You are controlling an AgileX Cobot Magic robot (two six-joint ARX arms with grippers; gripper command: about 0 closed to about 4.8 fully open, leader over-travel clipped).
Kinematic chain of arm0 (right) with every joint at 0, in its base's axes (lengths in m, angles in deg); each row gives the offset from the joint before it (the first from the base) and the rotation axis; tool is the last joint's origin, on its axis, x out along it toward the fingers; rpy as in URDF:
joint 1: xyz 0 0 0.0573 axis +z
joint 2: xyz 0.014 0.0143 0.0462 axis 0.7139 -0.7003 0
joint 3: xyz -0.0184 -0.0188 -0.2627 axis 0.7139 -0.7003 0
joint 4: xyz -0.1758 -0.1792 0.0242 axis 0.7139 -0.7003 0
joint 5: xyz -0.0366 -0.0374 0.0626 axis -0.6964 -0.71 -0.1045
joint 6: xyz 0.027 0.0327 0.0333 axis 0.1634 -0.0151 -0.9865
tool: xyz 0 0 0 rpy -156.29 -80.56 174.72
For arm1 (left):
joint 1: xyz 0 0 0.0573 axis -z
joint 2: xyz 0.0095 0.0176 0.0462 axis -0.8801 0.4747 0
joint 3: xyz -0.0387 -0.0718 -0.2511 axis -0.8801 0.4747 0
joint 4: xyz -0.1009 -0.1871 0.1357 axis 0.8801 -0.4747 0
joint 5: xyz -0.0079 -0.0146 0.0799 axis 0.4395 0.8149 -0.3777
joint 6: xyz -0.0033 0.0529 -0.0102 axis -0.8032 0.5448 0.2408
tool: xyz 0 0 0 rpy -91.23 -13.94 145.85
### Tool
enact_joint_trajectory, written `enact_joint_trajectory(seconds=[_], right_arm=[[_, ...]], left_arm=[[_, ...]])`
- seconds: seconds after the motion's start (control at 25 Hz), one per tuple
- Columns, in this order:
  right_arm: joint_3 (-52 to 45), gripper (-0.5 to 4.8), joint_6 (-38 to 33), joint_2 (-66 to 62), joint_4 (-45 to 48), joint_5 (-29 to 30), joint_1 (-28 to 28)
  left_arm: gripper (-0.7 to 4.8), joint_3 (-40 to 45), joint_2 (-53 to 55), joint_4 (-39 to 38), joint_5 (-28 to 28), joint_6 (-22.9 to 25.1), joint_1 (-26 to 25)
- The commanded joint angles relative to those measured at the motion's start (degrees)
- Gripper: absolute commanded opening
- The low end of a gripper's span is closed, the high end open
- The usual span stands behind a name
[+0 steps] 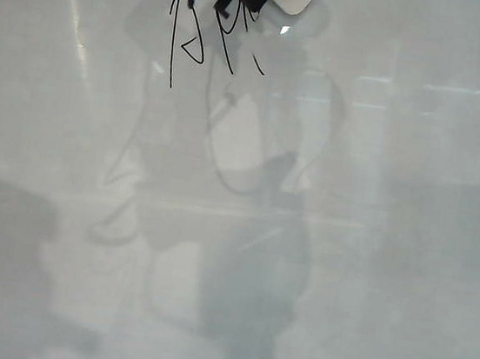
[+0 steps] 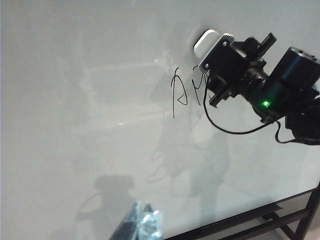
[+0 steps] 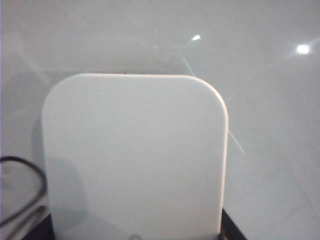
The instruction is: Grab the whiteboard eraser that is attached to the surface of the whiteboard and use it to clean the writing on the whiteboard.
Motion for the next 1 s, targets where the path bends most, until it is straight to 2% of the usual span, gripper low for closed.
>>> enact_joint_trajectory(seconds=[0.04, 0.44, 1.0], right_arm=[[0.37, 1.99, 0.37, 0.61, 2.08, 0.15, -1.20], [0.37, 1.99, -8.04, 0.59, -6.56, 5.38, -1.22], [0.37, 1.99, -13.84, 0.63, -11.13, 8.35, -1.75]], left_arm=[[-0.05, -0.15, 0.11, 0.37, 0.11, 0.02, 0.00], [-0.05, -0.15, 0.11, 0.39, 0.11, 0.02, 0.00], [-0.05, -0.15, 0.11, 0.39, 0.11, 0.02, 0.00]])
